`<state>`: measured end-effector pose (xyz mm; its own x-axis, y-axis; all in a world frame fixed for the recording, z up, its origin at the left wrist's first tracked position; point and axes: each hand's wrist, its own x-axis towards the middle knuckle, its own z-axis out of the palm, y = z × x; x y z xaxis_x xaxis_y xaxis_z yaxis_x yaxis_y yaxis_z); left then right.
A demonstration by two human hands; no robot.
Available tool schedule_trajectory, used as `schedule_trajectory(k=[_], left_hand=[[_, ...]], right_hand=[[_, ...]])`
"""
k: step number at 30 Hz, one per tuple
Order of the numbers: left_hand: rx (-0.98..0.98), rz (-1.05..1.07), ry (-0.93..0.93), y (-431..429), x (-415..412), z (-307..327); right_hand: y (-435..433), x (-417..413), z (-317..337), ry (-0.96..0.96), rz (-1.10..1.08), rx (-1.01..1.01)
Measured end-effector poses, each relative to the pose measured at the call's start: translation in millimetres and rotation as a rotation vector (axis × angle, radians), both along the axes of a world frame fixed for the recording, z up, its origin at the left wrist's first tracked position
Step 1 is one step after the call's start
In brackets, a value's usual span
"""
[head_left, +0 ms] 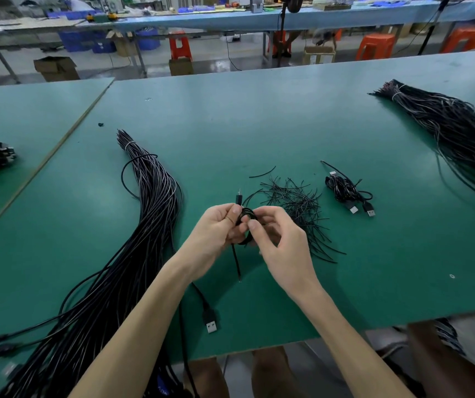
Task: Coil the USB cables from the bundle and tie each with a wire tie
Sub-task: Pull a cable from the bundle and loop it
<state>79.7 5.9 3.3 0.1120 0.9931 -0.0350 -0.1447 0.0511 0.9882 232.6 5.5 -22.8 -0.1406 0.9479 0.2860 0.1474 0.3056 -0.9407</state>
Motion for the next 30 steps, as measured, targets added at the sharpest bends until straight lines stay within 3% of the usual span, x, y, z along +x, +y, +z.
schedule_trajectory(k=[4, 12, 21, 30], left_hand=[[0.020, -0.016, 0.010, -0.8, -0.8, 0.2], [0.223, 0.100, 0.391, 4.3, -0.5, -6.0], [0.122, 0.008, 0.188, 3.2, -2.5, -7.1], [0.036, -0.075, 0.150, -0.7, -5.1, 1.1]], right_hand=[[0.8, 2.2, 0.2, 0.106, 0.001, -0.047], [3.0, 5.3, -1.3, 0.154, 0.028, -0.067], [-0.7, 2.3, 0.3, 0.046, -0.041, 0.012], [1.2, 2.4, -4.7, -0.057, -0.124, 0.046]])
